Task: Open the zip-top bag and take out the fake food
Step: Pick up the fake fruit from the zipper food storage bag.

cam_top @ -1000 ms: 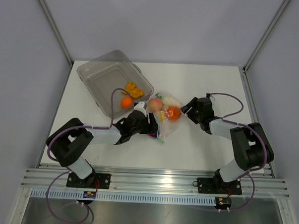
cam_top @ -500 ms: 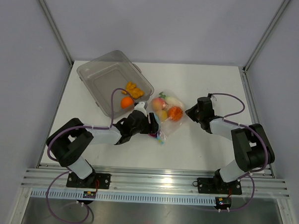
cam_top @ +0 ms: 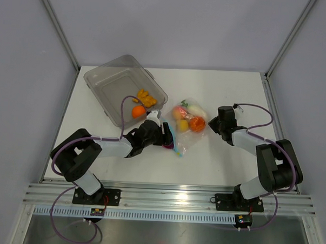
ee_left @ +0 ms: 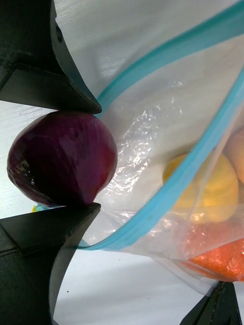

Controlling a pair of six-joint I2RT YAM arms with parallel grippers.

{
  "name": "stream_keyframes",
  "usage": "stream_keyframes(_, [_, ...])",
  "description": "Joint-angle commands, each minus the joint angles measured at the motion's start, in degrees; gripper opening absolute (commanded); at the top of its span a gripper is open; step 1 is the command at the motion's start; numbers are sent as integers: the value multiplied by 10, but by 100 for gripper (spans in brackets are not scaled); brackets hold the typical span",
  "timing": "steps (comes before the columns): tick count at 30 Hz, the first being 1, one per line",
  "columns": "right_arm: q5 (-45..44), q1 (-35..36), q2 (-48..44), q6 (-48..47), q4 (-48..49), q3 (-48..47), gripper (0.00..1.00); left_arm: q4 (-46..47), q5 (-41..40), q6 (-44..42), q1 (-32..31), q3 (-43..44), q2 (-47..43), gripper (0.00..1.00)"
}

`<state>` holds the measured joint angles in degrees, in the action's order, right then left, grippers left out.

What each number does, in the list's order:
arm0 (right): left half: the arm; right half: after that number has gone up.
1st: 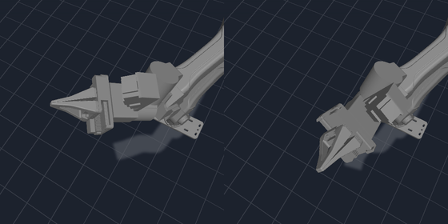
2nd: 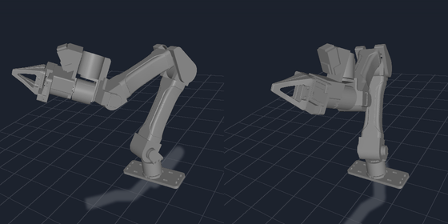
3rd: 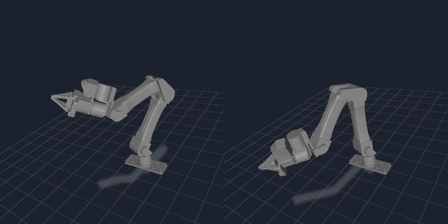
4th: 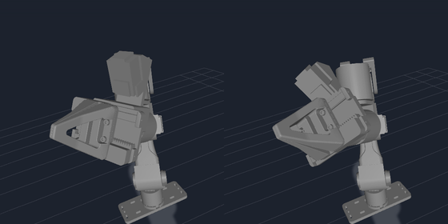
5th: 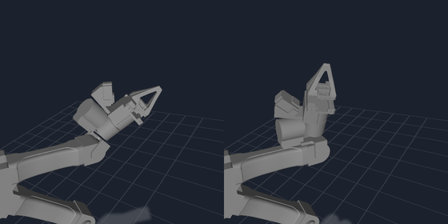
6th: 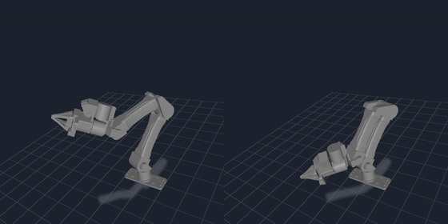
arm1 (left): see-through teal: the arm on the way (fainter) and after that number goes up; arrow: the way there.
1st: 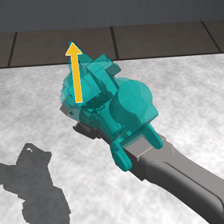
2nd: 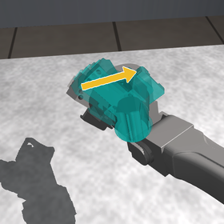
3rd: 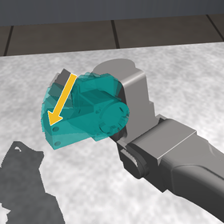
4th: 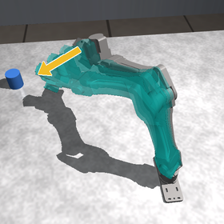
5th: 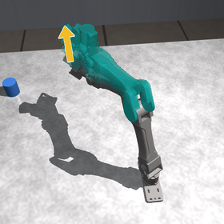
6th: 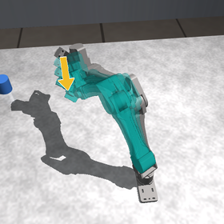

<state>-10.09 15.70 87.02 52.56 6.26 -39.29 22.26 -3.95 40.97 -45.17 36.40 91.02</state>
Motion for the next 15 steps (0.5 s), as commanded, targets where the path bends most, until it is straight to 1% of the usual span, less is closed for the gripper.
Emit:
stream_keyframes(1, [-54,-8,-29,8,-18,-14,0,16,-5,-5,0,9,-3,60])
stream_keyframes(7, [-53,-8,-27,6,-25,-18,0,18,-2,-4,2,6,-5,60])
stream_keyframes(11, [-75,-8,-32,11,-50,-25,0,12,-8,-5,3,-3,-17,60])
stream_keyframes(15, [-91,-8,-39,21,-60,-24,0,-24,-31,-9,4,-5,-49,60])
